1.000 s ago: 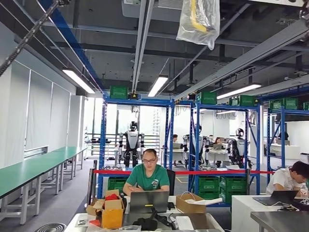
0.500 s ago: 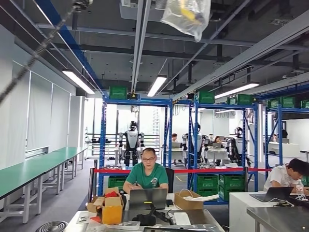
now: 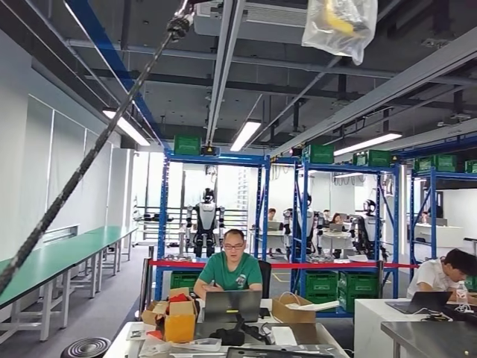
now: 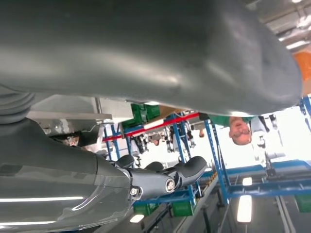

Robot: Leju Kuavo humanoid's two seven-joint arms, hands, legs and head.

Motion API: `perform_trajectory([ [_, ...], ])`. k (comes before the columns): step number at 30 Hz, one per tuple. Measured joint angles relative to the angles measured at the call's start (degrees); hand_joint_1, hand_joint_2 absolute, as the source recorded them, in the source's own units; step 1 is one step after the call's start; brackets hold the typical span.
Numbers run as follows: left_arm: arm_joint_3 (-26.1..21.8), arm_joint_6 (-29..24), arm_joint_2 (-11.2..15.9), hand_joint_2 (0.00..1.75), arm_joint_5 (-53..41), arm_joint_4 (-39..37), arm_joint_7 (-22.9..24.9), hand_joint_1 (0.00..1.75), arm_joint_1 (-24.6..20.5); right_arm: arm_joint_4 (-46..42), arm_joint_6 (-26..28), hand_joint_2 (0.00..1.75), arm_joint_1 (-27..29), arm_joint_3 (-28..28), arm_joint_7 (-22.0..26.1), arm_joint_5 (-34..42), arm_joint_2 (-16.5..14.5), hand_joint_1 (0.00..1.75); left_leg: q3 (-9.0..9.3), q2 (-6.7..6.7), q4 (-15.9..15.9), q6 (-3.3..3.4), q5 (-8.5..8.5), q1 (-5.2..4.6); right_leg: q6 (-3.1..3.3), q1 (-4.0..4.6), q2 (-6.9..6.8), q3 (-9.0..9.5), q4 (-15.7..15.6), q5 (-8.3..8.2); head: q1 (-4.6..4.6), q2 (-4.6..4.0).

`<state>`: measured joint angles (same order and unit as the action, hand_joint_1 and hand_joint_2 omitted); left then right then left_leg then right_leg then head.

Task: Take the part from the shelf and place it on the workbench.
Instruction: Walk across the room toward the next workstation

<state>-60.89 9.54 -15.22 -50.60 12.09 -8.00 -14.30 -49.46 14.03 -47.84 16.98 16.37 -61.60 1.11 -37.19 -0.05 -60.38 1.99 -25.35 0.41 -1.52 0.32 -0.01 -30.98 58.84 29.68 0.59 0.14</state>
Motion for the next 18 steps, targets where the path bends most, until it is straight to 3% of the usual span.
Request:
perform_trajectory([
  [4,0.00,0.01,-0.12,0.00,0.00,0.00,0.00,0.00,0.05,-0.06,0.01,0.00,-0.16,-0.01,0.00,-0.01,-0.02,0.00,-0.44,0.00,-0.03,-1.29,0.19,0.25,1.40,0.25,-0.10,-0.03,-1.47,-1.28,0.00,-0.01],
  [6,0.00,-0.01,-0.10,0.00,0.00,0.00,0.00,0.00,0.02,-0.10,0.01,0.00,-0.32,0.01,0.00,-0.01,-0.07,0.00,-1.80,-0.03,-3.38,-1.61,-2.86,0.24,2.10,0.01,-0.32,-0.60,-2.07,-2.32,-0.01,-0.01],
  [8,0.00,-0.01,-0.08,0.00,0.00,0.00,0.00,0.00,0.07,-0.10,-0.01,0.00,-0.23,0.01,0.00,-0.01,-0.08,0.00,-4.14,-0.03,-10.29,-1.86,-7.10,0.25,2.39,0.07,-0.38,-1.54,-2.05,-2.95,-0.01,-0.01],
  [10,0.00,-0.01,-0.05,0.00,-0.01,0.00,0.00,0.00,0.15,-0.09,-0.04,0.00,0.07,0.02,0.00,-0.01,-0.08,0.00,-4.81,-0.03,-14.18,-2.09,-8.51,0.31,2.33,0.09,-0.38,-2.44,-1.82,-3.45,-0.02,-0.01],
  [11,0.00,-0.02,-0.04,0.00,-0.02,0.00,-0.01,0.00,0.15,-0.09,-0.05,0.00,0.16,0.03,0.00,0.00,-0.08,0.00,-3.73,-0.02,-13.05,-2.16,-7.69,0.36,2.25,0.05,-0.37,-2.84,-1.61,-3.60,-0.01,-0.01],
  [14,0.00,-0.13,-0.03,0.00,-0.07,0.00,-0.08,0.00,0.00,-0.10,-0.08,0.00,0.02,0.02,-0.01,0.05,-0.06,0.00,2.13,-0.05,-3.04,-2.11,-3.93,0.59,1.78,0.09,-0.31,-3.98,-0.47,-3.69,-0.02,-0.01],
  [15,0.00,-0.18,-0.03,0.00,-0.09,0.00,-0.10,0.00,-0.05,-0.10,-0.07,0.00,-0.08,0.02,0.01,0.08,-0.04,0.00,3.06,-0.08,-1.00,-1.91,-3.49,0.59,1.49,0.17,-0.28,-4.43,-0.11,-3.77,-0.02,0.00],
  [18,-0.01,-0.30,-0.04,0.00,-0.09,0.00,-0.14,0.00,0.03,-0.09,-0.05,0.00,-0.03,0.02,0.04,0.15,0.02,0.00,2.94,-0.16,-0.09,-1.03,-3.19,0.35,0.66,0.17,-0.21,-5.25,0.26,-4.16,-0.02,0.00],
])
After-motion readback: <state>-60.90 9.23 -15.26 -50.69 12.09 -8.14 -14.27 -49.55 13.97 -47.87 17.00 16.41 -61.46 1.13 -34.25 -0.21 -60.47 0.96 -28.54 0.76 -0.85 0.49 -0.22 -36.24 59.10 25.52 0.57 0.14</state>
